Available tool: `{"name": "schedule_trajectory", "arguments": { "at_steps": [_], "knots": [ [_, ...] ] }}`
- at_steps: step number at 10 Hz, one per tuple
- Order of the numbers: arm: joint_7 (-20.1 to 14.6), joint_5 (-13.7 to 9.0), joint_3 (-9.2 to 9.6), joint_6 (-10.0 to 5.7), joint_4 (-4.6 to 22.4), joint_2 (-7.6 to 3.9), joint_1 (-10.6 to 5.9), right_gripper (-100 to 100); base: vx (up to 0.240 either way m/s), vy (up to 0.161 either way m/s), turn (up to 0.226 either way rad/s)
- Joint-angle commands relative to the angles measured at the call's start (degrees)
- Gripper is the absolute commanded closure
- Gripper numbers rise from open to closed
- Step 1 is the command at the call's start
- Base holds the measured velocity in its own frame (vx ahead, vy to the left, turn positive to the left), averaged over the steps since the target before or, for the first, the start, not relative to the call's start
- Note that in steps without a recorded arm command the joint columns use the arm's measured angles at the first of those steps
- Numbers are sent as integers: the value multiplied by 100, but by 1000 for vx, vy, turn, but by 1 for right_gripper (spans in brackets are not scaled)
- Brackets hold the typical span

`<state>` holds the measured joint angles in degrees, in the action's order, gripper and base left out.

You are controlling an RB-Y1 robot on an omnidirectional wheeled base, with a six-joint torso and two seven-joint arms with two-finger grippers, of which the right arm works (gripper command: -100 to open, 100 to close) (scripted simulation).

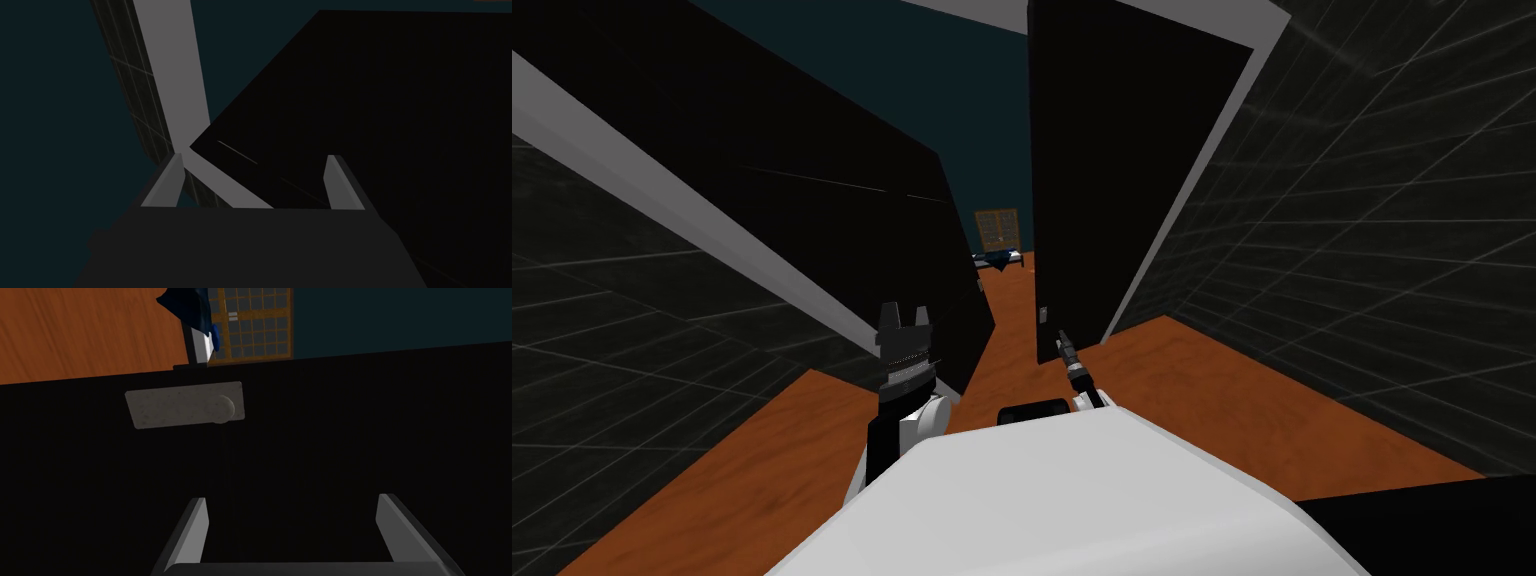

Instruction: Push the door open

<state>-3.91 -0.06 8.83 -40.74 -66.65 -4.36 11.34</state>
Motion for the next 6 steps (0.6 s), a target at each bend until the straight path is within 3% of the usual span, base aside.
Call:
{"name": "schedule_trajectory", "arguments": {
  "at_steps": [1, 6],
  "knots": [
    [13, 21, 42, -24, 228, 3, -65, -100, 84, -75, 54],
    [52, 70, 136, -99, 770, 28, -221, -100, 81, -64, 40]
  ]
}}
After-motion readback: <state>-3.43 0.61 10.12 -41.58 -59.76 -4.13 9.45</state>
